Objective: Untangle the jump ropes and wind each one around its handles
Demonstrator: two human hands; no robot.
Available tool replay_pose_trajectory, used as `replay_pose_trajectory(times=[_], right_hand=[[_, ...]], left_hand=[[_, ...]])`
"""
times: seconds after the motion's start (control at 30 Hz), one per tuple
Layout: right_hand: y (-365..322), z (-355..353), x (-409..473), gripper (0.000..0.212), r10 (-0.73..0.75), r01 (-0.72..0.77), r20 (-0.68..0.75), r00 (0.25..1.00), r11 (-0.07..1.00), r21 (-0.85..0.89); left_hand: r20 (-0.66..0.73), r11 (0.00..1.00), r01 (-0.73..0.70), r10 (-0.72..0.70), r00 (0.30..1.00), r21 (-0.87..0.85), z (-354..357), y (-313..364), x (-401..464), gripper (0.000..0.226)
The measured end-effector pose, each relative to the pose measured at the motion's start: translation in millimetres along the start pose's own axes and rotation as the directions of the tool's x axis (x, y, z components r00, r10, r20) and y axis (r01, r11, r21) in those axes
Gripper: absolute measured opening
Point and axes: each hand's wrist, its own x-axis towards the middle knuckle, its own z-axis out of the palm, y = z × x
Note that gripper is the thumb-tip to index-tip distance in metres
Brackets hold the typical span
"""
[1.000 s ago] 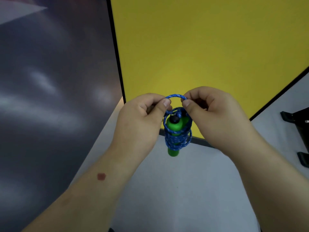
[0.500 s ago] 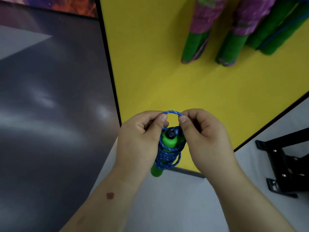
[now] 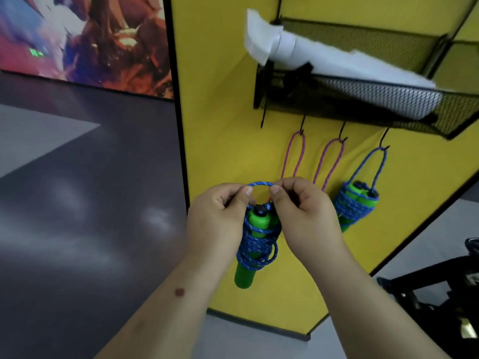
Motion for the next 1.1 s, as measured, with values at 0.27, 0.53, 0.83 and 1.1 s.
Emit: replay_pose_trajectory(times=[0.27, 0.53, 0.83, 1.1], right_hand=[[-46, -3, 64, 0.016, -0.049, 0.044, -0.046, 0.998, 0.993, -0.109], [-39, 15, 118, 0.042, -0.014, -0.021, -0.146, 0.989, 0.972, -0.232], [-19, 25, 131, 0.025, -0.015, -0.037, -0.111, 0.994, 0.891, -0.453], [-15, 24, 128, 0.023, -0.051, 0.002, -0.085, 0.995, 0.868, -0.496]], left_hand=[[0.008, 0.999, -0.006, 0.006, 1.000, -0.033, 4, 46, 66, 0.026], [0.019, 0.999, 0.036, -0.036, 0.999, -0.001, 22, 43, 124, 0.029], [0.072, 0.990, 0.136, -0.134, 0.988, -0.027, 37, 18, 145, 0.027], [0.075, 0.996, 0.087, -0.087, 0.993, 0.007, 39, 11, 134, 0.028]])
